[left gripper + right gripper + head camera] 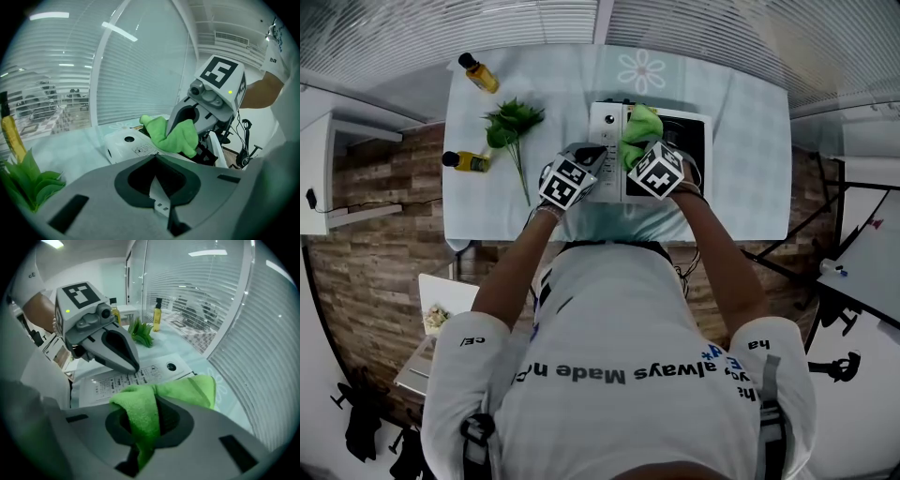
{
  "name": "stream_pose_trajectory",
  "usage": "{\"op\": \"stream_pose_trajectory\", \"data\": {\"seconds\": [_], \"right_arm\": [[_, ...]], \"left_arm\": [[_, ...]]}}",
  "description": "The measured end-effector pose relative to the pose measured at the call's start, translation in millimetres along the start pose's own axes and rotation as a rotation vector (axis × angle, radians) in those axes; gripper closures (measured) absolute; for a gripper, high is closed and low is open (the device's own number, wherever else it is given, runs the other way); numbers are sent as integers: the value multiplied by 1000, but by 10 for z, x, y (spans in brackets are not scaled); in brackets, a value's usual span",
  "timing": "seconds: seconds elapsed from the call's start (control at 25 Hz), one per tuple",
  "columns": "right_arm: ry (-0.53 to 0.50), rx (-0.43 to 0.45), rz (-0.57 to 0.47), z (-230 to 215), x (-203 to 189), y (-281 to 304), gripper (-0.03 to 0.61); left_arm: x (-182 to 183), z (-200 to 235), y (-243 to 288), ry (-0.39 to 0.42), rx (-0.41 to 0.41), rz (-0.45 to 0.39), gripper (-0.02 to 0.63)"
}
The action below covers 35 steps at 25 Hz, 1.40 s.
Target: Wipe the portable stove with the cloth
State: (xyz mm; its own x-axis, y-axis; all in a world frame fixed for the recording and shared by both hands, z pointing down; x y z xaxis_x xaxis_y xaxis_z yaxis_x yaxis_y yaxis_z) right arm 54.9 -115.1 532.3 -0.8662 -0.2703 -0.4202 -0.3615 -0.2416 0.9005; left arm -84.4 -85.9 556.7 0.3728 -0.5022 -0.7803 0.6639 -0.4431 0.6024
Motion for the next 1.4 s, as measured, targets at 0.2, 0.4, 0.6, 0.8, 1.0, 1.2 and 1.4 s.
{"op": "stream_pose_trajectory", "data": {"seconds": [0.2, 0.4, 0.6, 0.8, 1.0, 1.2, 1.4], "right_arm": [[24, 191, 80, 273, -80, -100, 555], [-9, 199, -15, 463, -7, -357, 555], [57, 186, -202, 958, 168, -731, 555], [58, 276, -180, 1474, 64, -367, 555], [19, 299, -112, 1753, -54, 63, 555], [-22, 183, -96, 1812, -168, 362, 555], [-19, 97, -115, 1833, -270, 373, 555]], "left_arm": [[14, -8, -5, 10, -6, 2, 601], [6, 1, -1, 5, -9, 1, 601], [15, 5, -8, 6, -19, 8, 601], [1, 31, -1, 8, -16, 26, 601], [29, 16, -3, 3, -19, 21, 601], [17, 26, 12, 7, -16, 21, 601], [14, 17, -3, 11, -11, 21, 602]]}}
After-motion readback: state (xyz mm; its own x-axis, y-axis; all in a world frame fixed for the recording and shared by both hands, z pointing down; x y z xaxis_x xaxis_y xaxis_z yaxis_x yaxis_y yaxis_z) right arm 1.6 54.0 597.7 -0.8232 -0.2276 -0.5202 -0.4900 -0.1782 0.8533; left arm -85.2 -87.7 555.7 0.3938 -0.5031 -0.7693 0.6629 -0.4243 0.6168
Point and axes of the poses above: the fingertips, and each gripper's own axes: y forward along the fingers, z to its left, x out of its top, the point moved 9 cm from there along -y, backward along the fingers, and after that the axes turned 3 degrees about z, right-handed, at the moved point
